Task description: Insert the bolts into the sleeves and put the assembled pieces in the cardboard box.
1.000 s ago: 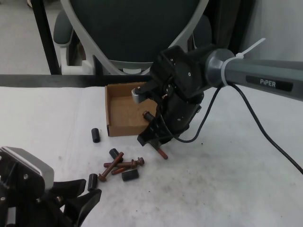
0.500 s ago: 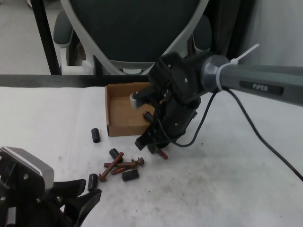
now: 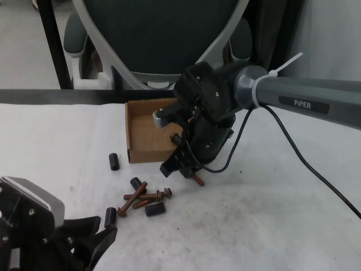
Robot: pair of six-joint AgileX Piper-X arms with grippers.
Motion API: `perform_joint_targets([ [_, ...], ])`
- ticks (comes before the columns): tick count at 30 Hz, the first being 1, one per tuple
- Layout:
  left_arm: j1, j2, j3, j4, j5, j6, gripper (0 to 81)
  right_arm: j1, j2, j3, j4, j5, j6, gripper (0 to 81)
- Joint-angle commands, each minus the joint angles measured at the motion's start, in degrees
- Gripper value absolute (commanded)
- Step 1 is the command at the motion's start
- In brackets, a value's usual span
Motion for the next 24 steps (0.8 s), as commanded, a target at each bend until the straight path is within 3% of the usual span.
perform_joint_targets([
  [1, 0.0, -0.2, -0.7, 2.7, -2.4, -0.1, 27.0, 0.4, -0.3, -0.5, 0.8, -0.5, -0.3, 0.3],
  [8, 0.0, 0.0, -0.7, 3.0, -2.6, -4.6, 27.4, 2.9, -4.4, -0.5, 1.0, -0.4, -0.3, 0.3],
  [12, 0.0, 2.4, -2.0, 4.8, -2.6, -6.4, 34.7, 4.2, -8.1, 1.4, 0.3, -0.4, -0.3, 0.3],
  [24, 4.9, 20.2, -11.6, 9.5, -2.0, -8.7, 37.5, 5.3, -25.3, 23.5, -11.8, -0.1, 2.8, 0.3],
])
